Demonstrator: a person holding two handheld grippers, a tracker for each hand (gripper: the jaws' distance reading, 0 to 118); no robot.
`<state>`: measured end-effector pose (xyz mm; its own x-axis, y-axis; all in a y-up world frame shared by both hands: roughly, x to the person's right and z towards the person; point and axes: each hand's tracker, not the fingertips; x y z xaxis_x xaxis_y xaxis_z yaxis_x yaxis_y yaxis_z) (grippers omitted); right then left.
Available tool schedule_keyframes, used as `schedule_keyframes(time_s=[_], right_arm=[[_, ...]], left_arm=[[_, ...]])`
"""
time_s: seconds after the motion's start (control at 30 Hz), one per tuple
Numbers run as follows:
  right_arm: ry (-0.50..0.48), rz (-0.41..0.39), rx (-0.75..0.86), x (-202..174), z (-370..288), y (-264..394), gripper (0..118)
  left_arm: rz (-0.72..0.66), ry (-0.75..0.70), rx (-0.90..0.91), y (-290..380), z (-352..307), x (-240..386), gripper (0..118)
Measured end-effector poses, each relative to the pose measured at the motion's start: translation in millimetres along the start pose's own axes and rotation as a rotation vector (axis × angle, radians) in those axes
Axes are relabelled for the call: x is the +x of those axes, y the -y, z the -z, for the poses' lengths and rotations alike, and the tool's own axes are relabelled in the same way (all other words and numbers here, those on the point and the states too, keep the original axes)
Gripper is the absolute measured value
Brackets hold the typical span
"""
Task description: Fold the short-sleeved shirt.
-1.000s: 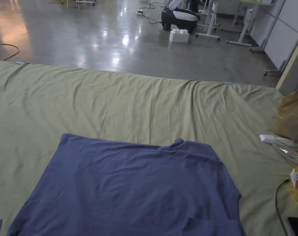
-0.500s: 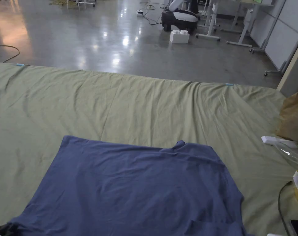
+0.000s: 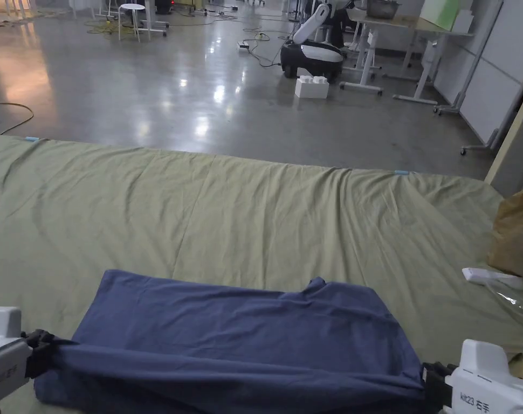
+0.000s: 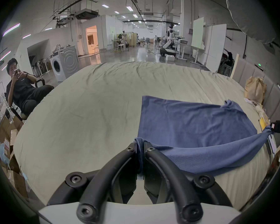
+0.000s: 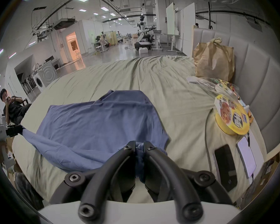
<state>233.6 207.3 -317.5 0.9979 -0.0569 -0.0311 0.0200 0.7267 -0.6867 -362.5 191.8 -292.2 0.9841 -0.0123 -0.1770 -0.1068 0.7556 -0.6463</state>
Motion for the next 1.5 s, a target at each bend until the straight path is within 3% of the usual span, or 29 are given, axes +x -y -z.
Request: schedule_keyframes(time_s=[0.4,0.47,0.57,0.67,0.97,1.03,1.1,1.13,1.17,1.2,1.23,1.3,1.37,1.4,1.43,1.5], right_arm=[[0.020,-0.031,-0.090,-1,96,-7,12],[0.065,-0.048,-0.112,-5,99,-5,24],[0.103,-0.067,-0.082,-8,91,-4,50],[0.084,-0.044,0.018,-12,69,-8,67],[0.055,-0.082,0.426,-68,-20,-20,71],[0.093,-0.089,0.509,-84,-37,-15,67],[0.111,-0.098,0.589,-95,-52,-8,43],[0.125,-0.099,0.619,-100,-57,-3,32],[0.135,-0.115,0.658,-105,-64,0,25],[0.137,-0.105,0.652,-108,-69,5,25],[0.131,-0.092,0.665,-110,-73,11,23],[0.119,-0.094,0.677,-113,-78,19,7],[0.125,-0.095,0.683,-118,-84,26,3],[0.133,-0.137,0.721,-119,-87,27,1],[0.104,-0.087,0.670,-118,-86,30,1],[0.122,-0.106,0.690,-121,-90,30,1]], left_arm=[[-0.017,-0.054,-0.093,-2,79,14,7],[-0.023,-0.046,-0.097,-1,82,16,9],[0.009,-0.037,-0.084,-2,78,18,24],[0.016,-0.019,-0.016,-8,61,20,59],[0.100,0.052,0.306,-20,-30,59,59],[0.121,0.047,0.397,-17,-51,69,58],[0.140,0.028,0.471,-11,-72,80,53],[0.141,0.014,0.504,-7,-82,87,45],[0.143,0.013,0.520,-5,-88,89,29],[0.134,-0.005,0.531,-1,-94,94,18],[0.122,-0.024,0.532,3,-99,97,15],[0.096,-0.029,0.559,10,-106,97,6],[0.075,-0.024,0.553,15,-110,97,3],[0.064,-0.033,0.553,17,-111,97,2],[0.056,-0.032,0.548,19,-112,97,2],[0.027,-0.021,0.542,22,-111,94,2]])
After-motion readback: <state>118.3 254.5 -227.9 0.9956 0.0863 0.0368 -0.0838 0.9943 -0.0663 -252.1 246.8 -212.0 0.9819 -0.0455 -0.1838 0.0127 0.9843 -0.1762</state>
